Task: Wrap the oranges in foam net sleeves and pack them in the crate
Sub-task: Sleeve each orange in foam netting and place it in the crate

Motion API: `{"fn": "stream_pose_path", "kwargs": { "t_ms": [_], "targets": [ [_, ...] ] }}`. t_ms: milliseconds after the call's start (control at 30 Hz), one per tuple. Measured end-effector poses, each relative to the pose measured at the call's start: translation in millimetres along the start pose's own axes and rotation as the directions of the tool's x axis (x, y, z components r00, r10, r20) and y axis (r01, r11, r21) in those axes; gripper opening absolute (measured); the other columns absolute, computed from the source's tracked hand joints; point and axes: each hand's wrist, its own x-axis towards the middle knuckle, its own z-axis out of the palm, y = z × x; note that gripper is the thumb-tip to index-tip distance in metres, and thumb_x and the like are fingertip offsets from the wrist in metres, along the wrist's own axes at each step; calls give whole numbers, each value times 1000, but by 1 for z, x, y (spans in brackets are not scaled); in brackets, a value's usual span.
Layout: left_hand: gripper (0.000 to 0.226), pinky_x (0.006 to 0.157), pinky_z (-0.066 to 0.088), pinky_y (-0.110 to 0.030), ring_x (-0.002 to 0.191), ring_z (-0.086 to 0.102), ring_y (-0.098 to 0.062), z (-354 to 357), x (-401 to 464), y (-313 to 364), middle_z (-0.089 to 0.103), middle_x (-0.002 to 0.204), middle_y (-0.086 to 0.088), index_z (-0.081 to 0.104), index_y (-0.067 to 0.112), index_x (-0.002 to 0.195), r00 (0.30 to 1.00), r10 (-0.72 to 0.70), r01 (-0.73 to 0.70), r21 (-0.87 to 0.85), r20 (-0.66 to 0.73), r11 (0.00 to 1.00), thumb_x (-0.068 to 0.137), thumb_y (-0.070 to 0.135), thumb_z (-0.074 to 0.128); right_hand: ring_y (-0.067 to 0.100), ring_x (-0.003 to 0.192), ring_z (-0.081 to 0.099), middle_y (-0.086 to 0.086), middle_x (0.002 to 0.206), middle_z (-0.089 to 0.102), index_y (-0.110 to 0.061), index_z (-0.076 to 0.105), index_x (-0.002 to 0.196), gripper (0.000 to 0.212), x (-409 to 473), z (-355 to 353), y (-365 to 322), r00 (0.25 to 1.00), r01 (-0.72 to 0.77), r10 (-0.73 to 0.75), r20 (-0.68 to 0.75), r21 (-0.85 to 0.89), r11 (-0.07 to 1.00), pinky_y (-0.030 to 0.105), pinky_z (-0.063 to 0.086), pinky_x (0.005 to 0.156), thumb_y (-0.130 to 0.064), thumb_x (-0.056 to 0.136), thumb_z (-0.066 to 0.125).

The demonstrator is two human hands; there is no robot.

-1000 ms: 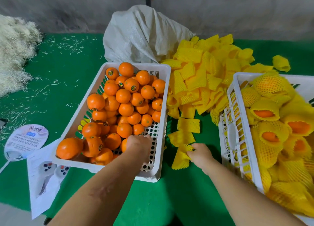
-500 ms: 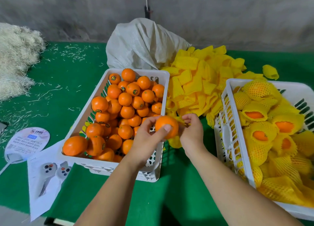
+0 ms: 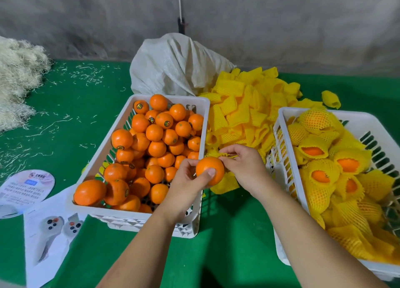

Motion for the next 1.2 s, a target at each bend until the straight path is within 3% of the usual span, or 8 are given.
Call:
{"fn": "stream_pose_path", "kwargs": {
  "t_ms": [200,467,633,800,933,1033,1100,1200],
  "targets": [
    [74,90,63,-38,118,70,-24,12,1,-4,64,135,2,56,48,136,997,67,-67,-8,48,998,72,55,94,-10,58,57,-33,54,57,-21,75,105,11,-6,-10,-17,990,136,-138,-11,-98,986,8,40,58,-17,94,76],
    [50,87,64,-54,104,75,-32,28,5,-2,74,114,-7,59,35,116,978,33,-56,-111,-204,992,78,46,89,4,74,62,-12,100,61,-27,73,109,18,-29,1,-42,913,407,-403,64,-204,890,12,45,65,-17,94,73],
    [53,86,64,-48,111,75,-26,13,5,1,61,134,-12,46,27,133,979,-65,-6,-348,-193,937,96,54,71,4,112,52,-16,127,46,-32,55,142,54,-39,17,-8,966,258,-253,49,-224,940,23,50,95,-38,92,75],
    [52,100,58,-49,127,66,-34,-6,4,-12,63,144,-10,45,47,146,995,46,-21,-251,93,968,100,38,67,2,105,63,-15,118,60,-21,69,129,33,-40,30,8,952,299,-304,-29,-119,947,30,58,87,-33,98,68],
    [63,80,61,-34,97,74,-27,-7,1,-13,70,129,-9,53,40,144,996,70,-57,-187,61,981,88,56,79,1,109,59,-17,125,51,-37,59,126,41,-38,30,8,974,178,-164,-153,81,981,15,51,83,-50,90,70],
    [55,68,56,-26,81,67,-14,-2,-2,-15,68,120,-5,60,39,136,991,124,-119,-110,48,987,86,56,77,-9,116,57,-17,137,55,-47,56,134,44,-37,26,7,999,31,-25,-29,244,969,12,52,89,-59,92,62],
    [54,68,57,-25,84,68,-12,-1,-1,-16,69,117,0,61,42,132,990,137,-134,-90,30,987,84,57,79,-1,110,64,-12,122,68,-34,68,125,32,-34,20,10,997,79,-76,-25,173,982,22,54,93,-49,98,59],
    [62,68,57,-26,88,70,-15,0,1,-19,70,118,-2,61,42,133,993,119,-119,-95,3,988,79,64,83,1,92,61,-10,104,68,-19,72,115,21,-31,14,14,952,261,-272,-138,-92,961,16,48,80,-30,101,60]
  ]
}}
